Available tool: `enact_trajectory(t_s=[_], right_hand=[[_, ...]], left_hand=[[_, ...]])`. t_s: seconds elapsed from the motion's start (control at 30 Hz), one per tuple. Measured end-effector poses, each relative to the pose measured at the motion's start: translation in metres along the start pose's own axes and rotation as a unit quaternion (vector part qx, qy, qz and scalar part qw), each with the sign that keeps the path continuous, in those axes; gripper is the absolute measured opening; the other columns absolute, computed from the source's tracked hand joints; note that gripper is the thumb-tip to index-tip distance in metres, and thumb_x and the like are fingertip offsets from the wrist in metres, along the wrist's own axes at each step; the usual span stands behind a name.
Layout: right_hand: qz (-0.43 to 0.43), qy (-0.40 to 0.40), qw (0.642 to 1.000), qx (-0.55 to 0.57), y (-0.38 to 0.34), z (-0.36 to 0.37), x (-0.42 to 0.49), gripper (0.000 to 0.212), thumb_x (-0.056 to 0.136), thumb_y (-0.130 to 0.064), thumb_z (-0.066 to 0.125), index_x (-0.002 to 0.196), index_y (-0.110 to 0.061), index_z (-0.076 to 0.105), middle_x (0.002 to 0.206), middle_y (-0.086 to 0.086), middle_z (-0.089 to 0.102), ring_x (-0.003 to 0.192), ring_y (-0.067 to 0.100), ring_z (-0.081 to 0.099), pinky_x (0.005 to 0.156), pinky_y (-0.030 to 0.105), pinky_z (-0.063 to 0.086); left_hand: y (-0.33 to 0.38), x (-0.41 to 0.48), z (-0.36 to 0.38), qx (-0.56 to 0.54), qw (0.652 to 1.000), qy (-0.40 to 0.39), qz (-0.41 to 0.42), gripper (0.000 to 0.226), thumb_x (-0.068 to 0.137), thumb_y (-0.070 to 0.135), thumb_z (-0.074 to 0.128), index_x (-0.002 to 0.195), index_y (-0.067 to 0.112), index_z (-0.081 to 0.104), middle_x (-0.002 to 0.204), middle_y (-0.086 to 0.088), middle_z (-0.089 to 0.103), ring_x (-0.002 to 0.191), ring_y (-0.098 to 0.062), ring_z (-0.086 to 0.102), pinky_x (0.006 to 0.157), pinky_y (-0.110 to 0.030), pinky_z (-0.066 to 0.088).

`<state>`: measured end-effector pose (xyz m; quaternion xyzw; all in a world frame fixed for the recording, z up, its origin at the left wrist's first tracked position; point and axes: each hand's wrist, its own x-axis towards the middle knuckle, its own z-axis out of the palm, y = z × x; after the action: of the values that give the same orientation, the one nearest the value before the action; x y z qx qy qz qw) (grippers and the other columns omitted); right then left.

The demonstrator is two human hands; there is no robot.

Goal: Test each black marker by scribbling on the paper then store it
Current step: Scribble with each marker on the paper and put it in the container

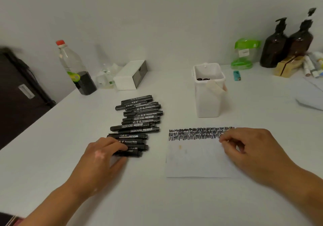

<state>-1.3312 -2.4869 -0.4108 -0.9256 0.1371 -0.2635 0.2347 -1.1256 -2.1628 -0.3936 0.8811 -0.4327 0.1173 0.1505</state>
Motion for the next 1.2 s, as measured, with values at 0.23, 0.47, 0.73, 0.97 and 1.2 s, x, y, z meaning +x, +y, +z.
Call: enact_trajectory(t_s=[0.23, 0.47, 0.73, 0.97, 1.2], right_hand=[[0.009, 0.005, 1.000, 0.008, -0.002, -0.002, 0.000, 0.017, 0.078, -0.014, 0.077, 0.080, -0.031, 0.076, 0.061, -0.020, 0.061, 0.064, 0.010, 0.059, 0.065, 0.018, 0.044], [0.004, 0.015, 1.000, -0.001, -0.007, -0.004, 0.001, 0.021, 0.077, -0.008, 0.079, 0.078, -0.029, 0.076, 0.059, -0.022, 0.058, 0.058, 0.012, 0.057, 0.064, 0.019, 0.044], [0.049, -0.109, 0.983, 0.137, -0.043, -0.003, 0.027, 0.023, 0.081, -0.055, 0.069, 0.101, -0.044, 0.070, 0.085, -0.024, 0.073, 0.070, -0.003, 0.063, 0.064, 0.008, 0.043], [0.092, -0.059, 0.977, 0.184, -0.028, 0.003, 0.033, 0.009, 0.085, -0.035, 0.078, 0.090, -0.042, 0.074, 0.084, -0.019, 0.075, 0.079, 0.002, 0.068, 0.071, 0.010, 0.047], [0.126, -0.020, 0.958, 0.257, -0.016, -0.002, 0.027, 0.018, 0.082, -0.029, 0.080, 0.091, -0.043, 0.075, 0.081, -0.010, 0.077, 0.072, 0.014, 0.067, 0.070, 0.016, 0.049]], left_hand=[[0.013, -0.003, 0.000, -0.019, 0.999, -0.044, 0.010, 0.025, 0.083, 0.020, 0.078, 0.106, 0.029, 0.073, 0.095, 0.016, 0.061, 0.079, -0.012, 0.061, 0.072, -0.032, 0.052], [0.040, 0.014, -0.002, -0.144, 0.989, -0.033, 0.001, 0.019, 0.086, 0.024, 0.073, 0.101, 0.037, 0.070, 0.086, 0.025, 0.063, 0.085, 0.000, 0.060, 0.074, -0.006, 0.041], [0.101, 0.061, 0.023, -0.195, 0.973, -0.026, 0.121, 0.018, 0.090, 0.028, 0.070, 0.107, 0.032, 0.070, 0.089, 0.019, 0.063, 0.082, 0.001, 0.058, 0.075, -0.010, 0.043], [0.109, 0.084, 0.042, -0.195, 0.968, 0.003, 0.155, 0.023, 0.090, 0.030, 0.069, 0.112, 0.025, 0.069, 0.095, 0.013, 0.064, 0.086, -0.003, 0.058, 0.078, -0.025, 0.049], [0.098, 0.075, 0.052, -0.193, 0.973, -0.022, 0.127, 0.035, 0.095, 0.037, 0.059, 0.127, 0.025, 0.060, 0.105, 0.014, 0.064, 0.094, -0.003, 0.059, 0.085, -0.019, 0.046]])
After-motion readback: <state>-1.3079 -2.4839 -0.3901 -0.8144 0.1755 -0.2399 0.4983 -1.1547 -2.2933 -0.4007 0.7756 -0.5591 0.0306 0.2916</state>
